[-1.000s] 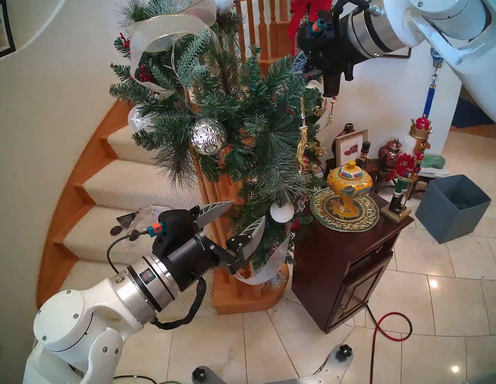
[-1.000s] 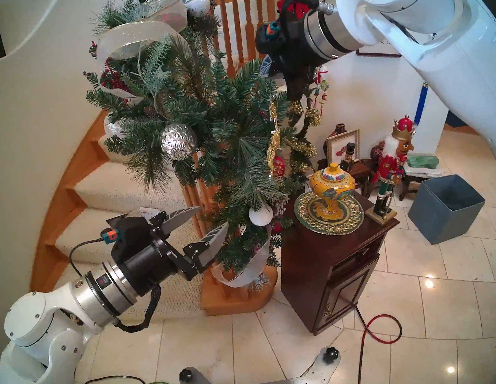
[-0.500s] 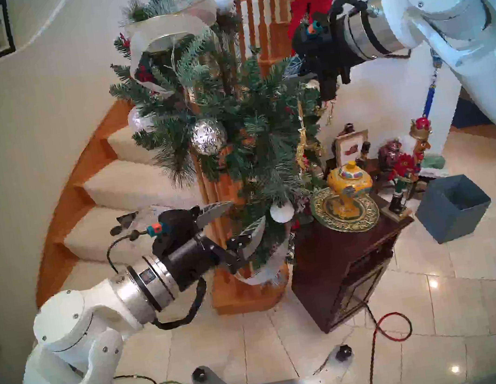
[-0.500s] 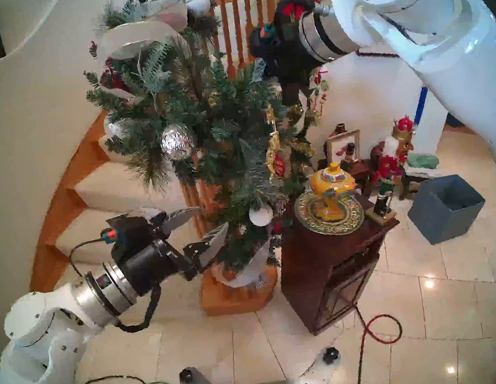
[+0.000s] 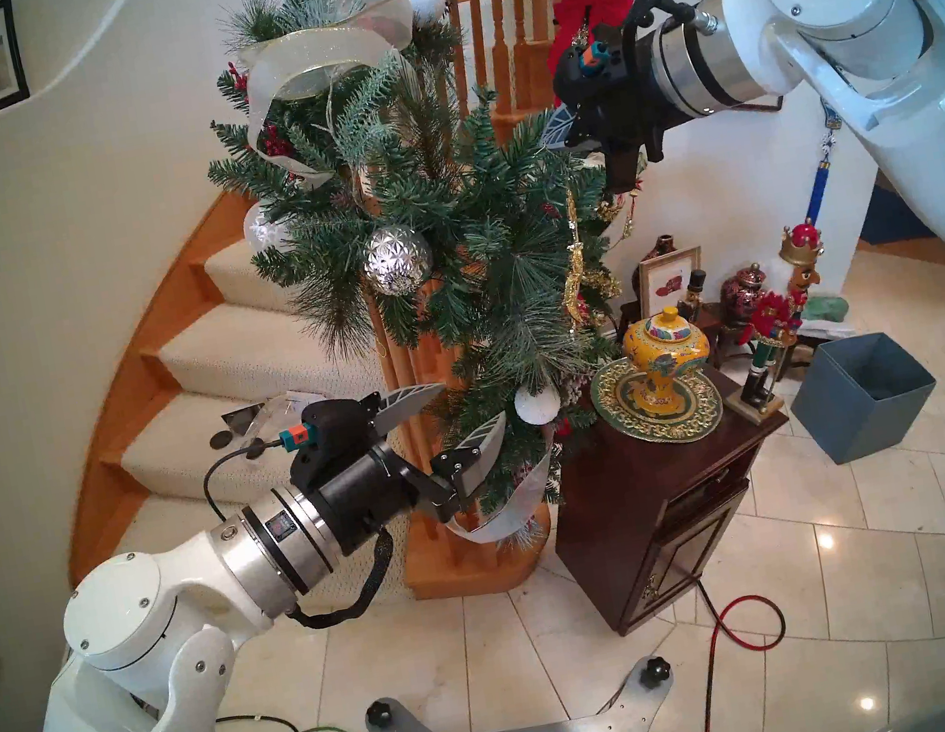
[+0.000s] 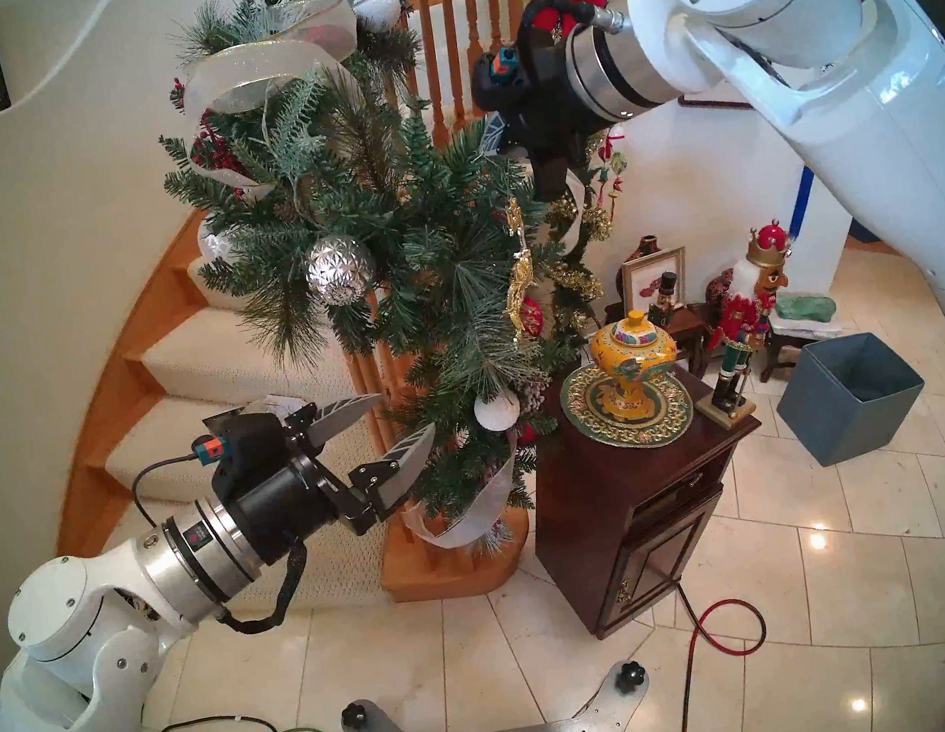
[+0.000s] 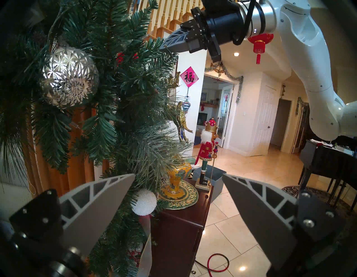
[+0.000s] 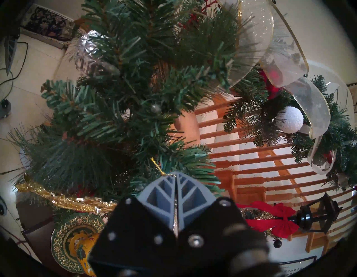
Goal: Hang the ornament onto the Christmas-tree-style decoration
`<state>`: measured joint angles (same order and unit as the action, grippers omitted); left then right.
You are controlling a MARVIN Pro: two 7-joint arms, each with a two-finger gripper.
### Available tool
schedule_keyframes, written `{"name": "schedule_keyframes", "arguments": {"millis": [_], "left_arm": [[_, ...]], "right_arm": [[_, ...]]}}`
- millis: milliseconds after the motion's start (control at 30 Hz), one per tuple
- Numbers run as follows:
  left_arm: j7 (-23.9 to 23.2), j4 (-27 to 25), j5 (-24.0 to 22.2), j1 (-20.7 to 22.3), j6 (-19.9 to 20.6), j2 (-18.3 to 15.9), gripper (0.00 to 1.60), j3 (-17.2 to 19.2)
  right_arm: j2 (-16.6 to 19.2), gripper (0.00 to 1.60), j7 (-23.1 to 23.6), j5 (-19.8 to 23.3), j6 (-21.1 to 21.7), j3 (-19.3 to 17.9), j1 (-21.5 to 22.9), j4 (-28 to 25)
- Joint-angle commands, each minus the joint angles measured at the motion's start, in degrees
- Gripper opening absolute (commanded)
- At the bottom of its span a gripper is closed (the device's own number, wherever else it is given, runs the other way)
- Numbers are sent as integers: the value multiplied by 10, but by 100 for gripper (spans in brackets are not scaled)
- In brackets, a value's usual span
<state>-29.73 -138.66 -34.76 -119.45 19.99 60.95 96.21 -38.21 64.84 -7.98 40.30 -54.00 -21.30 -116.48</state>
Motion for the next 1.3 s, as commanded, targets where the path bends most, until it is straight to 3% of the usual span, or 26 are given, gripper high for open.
{"name": "schedule_keyframes", "arguments": {"millis": [0,233,367,1267], "left_arm": [[0,-3,0,0,-1,0,160,1],[0,-3,0,1,-1,0,160,1],[0,-3,0,0,-1,0,160,1],[0,-3,0,0,-1,0,160,1]], "right_arm": [[0,0,7,-18,21,14,17,1],[4,0,-4,-42,59,43,35,6],[10,0,-13,-36,69,54,42,10],[54,0,-52,13,76,82,70,11]]}}
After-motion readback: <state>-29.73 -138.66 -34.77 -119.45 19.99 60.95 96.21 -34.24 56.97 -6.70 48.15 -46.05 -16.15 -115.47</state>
